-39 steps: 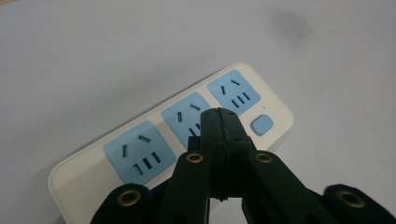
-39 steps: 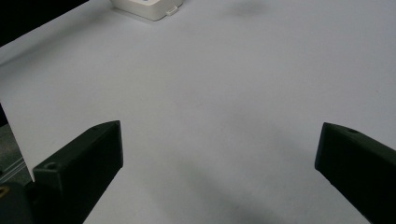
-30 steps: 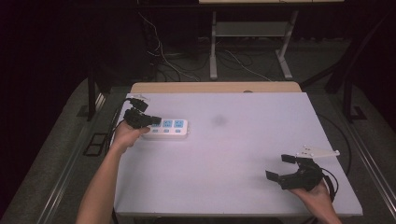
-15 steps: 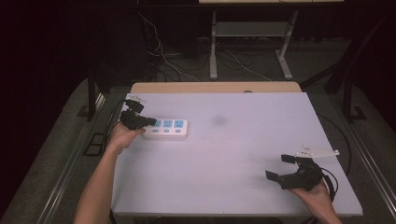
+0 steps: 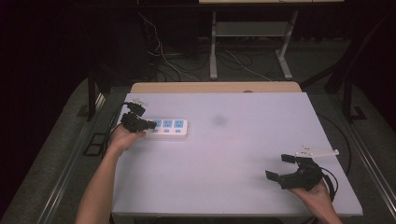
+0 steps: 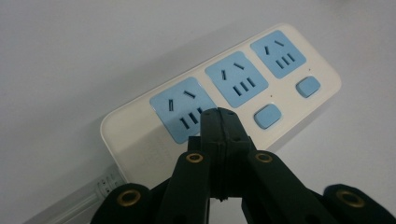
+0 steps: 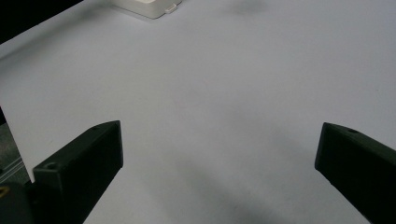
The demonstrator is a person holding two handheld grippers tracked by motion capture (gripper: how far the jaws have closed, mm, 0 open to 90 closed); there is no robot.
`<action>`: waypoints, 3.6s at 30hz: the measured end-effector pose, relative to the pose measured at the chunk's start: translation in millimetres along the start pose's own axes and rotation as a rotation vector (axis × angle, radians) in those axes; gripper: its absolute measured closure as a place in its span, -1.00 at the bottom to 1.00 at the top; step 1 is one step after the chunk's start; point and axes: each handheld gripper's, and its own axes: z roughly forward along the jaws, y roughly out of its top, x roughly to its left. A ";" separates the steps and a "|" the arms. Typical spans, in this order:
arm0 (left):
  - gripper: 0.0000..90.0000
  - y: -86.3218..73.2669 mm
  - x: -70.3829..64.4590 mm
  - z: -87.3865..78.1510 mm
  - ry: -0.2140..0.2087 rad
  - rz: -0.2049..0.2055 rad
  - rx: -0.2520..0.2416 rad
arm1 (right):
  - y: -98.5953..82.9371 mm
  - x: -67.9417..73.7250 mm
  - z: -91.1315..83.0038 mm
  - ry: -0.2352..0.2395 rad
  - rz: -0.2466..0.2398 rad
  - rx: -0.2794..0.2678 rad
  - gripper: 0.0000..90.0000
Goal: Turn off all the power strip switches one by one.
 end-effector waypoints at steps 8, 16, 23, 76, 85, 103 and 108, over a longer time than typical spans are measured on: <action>0.98 0.2 -1.9 4.9 0.006 0.013 0.021 | -0.1 0.6 1.3 -0.002 -0.003 0.008 -0.99; 0.98 -0.2 -0.9 5.9 0.002 -0.008 0.032 | -0.2 0.7 1.2 -0.003 -0.004 0.008 -0.99; 0.99 -2.4 -0.1 5.4 -0.012 -0.009 0.026 | -0.3 0.9 0.8 -0.003 -0.008 0.005 -0.99; 0.99 -0.4 -0.9 -2.7 0.004 -0.036 -0.050 | -0.4 -0.4 -0.1 -0.006 -0.002 0.001 -0.99; 0.81 -0.1 -7.0 -17.5 0.014 -0.027 -0.097 | -0.3 -0.2 -0.1 -0.004 -0.004 0.002 -0.99; -1.00 -15.6 -42.8 -46.7 -0.044 -0.032 -0.173 | -0.5 0.9 -4.0 -0.001 0.001 -0.016 -0.99; -1.00 -30.1 -56.6 -52.7 -0.040 -0.023 -0.208 | -0.3 1.7 -3.8 0.001 0.000 -0.018 -0.99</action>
